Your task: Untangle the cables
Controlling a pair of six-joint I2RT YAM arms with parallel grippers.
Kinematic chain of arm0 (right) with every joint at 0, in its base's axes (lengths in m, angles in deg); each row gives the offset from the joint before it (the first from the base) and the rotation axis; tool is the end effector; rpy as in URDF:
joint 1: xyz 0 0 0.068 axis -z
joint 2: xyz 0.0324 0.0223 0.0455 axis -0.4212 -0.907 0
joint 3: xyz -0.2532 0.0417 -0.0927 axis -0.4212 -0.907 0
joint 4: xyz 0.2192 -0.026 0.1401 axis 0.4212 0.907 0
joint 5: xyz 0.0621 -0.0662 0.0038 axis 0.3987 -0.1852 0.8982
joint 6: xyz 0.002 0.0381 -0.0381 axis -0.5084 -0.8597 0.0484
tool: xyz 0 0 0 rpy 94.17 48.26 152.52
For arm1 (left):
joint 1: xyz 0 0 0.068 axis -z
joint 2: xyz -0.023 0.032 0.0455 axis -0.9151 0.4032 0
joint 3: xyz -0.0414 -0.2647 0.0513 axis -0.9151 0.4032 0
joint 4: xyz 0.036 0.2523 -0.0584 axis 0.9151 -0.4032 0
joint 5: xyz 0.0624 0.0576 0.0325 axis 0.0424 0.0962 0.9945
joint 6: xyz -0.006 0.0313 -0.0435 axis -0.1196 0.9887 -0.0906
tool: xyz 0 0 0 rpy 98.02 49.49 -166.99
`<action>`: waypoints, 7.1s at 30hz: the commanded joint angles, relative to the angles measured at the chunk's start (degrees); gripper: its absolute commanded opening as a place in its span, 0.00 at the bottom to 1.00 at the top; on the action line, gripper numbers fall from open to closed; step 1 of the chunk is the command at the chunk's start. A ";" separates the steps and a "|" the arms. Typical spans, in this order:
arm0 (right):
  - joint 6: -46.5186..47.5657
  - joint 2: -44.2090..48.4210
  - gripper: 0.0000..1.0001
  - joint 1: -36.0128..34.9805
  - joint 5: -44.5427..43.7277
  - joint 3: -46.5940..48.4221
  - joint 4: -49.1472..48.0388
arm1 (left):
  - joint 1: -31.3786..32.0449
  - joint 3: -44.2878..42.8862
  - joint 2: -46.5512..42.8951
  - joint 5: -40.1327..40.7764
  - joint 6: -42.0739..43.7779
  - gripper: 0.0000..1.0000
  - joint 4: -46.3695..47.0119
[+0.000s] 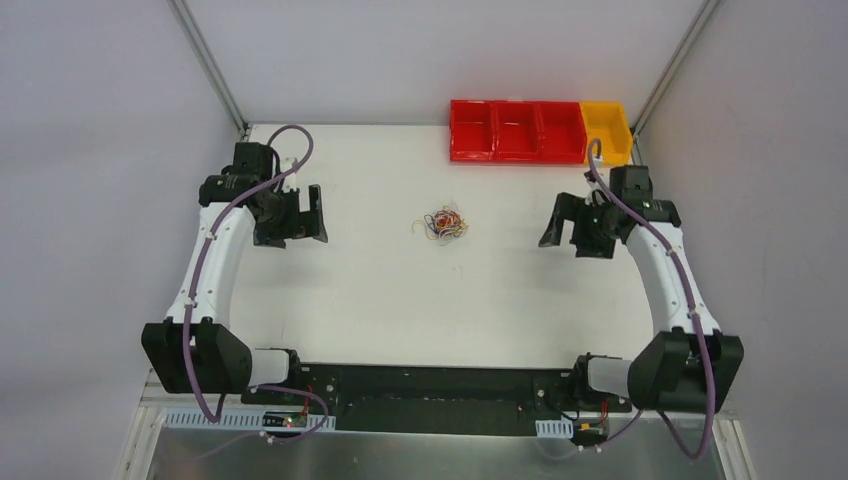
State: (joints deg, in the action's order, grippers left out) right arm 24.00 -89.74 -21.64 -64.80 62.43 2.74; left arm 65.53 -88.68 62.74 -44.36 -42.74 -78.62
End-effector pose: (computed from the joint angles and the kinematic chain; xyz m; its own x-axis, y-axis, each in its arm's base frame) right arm 0.2371 -0.0021 0.2991 -0.8022 -0.0906 -0.5901 -0.2440 0.9518 0.1856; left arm 0.2497 -0.0055 0.3292 -0.8614 -0.1048 -0.4969 0.0287 0.9668 -0.2538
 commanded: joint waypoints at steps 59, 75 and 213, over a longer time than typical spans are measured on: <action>-7.45 -48.24 0.92 -35.38 -11.54 36.71 -18.08 | 15.81 5.74 19.94 -25.98 -16.18 0.95 46.86; -5.16 -37.17 0.00 -35.48 13.30 21.83 -25.02 | 12.56 14.27 18.97 -31.03 -18.63 0.99 54.02; -3.14 -22.76 0.00 -1.25 4.47 35.55 -23.65 | 7.37 -14.22 7.60 -29.77 -4.17 0.99 26.05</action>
State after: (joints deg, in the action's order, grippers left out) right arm 18.80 -109.91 -30.78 -51.90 88.36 -17.44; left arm 71.87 -104.79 74.50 -80.38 -52.10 -50.93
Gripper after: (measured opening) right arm 0.017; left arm 0.990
